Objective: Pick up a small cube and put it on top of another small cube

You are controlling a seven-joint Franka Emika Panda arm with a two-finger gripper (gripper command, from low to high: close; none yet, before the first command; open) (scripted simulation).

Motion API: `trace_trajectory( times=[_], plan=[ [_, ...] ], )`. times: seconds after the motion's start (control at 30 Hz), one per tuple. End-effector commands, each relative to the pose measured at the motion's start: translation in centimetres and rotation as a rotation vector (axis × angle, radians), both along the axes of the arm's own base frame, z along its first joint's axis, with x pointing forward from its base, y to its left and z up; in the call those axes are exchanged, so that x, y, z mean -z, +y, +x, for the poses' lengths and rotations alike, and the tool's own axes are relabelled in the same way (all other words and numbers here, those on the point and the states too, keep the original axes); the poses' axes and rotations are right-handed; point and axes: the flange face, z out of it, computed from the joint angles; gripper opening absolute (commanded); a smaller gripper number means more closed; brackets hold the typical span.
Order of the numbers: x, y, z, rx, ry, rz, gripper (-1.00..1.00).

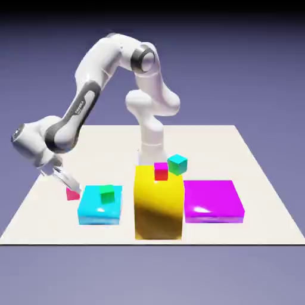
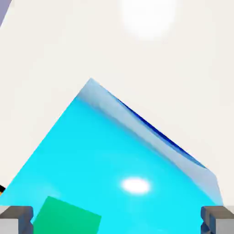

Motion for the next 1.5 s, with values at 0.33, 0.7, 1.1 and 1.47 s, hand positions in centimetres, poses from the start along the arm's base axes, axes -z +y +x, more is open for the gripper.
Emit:
trace_trajectory(
  times=[0.33,0.7,1.1,1.47],
  plan=[
    [6.7,-7.9,-6.6,0.205,0.225,0.292,0.00],
    [12.2,-10.1,-11.6,0.303,0.381,0.541,0.00],
    [12.0,-10.3,-11.5,0.303,0.381,0.541,-1.00],
    [12.4,-6.8,-7.5,-0.159,0.416,0.584,-1.00]
  ],
)
